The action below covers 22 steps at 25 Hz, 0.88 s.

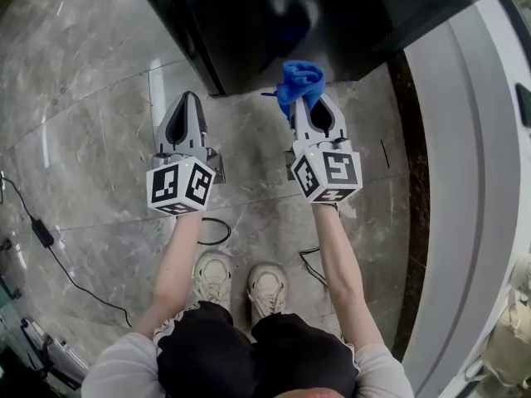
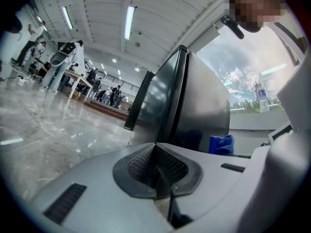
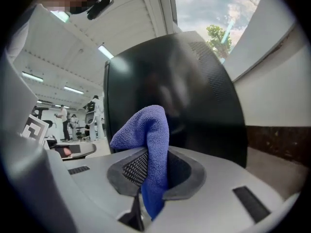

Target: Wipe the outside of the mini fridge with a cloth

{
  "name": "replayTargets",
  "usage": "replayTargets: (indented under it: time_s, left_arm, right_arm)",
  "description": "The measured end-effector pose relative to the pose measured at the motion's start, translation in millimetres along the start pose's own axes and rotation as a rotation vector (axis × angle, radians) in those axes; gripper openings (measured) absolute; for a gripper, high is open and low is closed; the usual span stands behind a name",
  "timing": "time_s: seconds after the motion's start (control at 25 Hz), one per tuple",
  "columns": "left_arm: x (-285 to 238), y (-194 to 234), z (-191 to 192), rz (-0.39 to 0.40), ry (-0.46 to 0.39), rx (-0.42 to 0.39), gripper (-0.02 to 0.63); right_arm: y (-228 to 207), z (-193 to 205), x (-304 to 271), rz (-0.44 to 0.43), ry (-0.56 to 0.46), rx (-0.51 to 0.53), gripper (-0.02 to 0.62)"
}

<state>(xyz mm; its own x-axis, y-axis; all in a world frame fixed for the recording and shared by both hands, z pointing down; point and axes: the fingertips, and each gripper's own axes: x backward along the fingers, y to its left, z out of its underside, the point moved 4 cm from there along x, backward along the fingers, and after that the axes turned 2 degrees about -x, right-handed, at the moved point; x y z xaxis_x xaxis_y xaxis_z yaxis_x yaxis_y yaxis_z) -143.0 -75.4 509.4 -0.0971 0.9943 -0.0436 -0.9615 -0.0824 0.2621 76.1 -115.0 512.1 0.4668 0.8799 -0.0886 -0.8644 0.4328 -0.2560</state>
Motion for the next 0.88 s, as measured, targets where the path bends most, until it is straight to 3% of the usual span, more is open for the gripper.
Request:
replayTargets:
  time_s: [0.24, 0.4, 0.6, 0.88]
  left_arm:
    - [9, 21, -11, -0.003, -0.024, -0.045, 0.005]
    - [17, 46, -13, -0.053, -0.032, -0.038, 0.005]
    - [18, 64, -3, -0.088, 0.001, -0.032, 0.005]
    - [8, 61, 5, -0.063, 0.012, -0.024, 0.005]
  right_arm:
    - [81, 41, -38, -0.149, 0.059, -0.005, 0.08]
    - [106, 63, -57, -0.181, 0.084, -0.009, 0.08]
    - [122, 80, -76, -0.198, 0.091, 0.003, 0.08]
    - [110, 79, -78, -0.191, 0.077, 0.025, 0.08]
